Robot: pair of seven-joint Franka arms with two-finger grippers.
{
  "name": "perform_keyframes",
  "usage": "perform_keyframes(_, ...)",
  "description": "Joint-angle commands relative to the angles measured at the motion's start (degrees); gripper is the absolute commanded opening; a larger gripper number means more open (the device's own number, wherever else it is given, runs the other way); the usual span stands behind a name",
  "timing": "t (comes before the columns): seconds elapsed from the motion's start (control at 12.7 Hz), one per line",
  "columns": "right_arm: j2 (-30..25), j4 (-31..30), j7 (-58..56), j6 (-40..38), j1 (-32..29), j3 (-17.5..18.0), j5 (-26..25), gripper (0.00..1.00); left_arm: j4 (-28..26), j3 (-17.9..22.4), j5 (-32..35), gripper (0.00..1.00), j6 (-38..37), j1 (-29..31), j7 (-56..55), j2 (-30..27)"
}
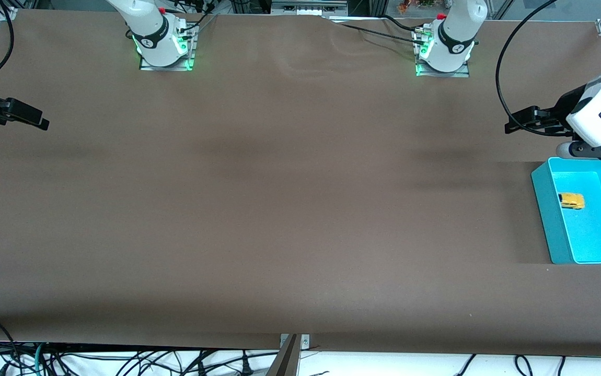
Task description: Wind and store yellow beetle car
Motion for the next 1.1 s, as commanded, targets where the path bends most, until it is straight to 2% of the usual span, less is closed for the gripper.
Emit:
perform_keyframes(0.0,-0.61,0.40,0.06,-0.88,-0.27,0.27,-0.25,1.00,-1.01,-0.04,1.11,1.00,0.69,-0.17,1.10,-0.84)
perform_keyframes(1.02,-0.61,0.40,0.06,-0.53,-0.27,0.27,-0.34,1.00,-0.22,-0.31,1.29,1.00,0.69,-0.61,1.10,-0.76)
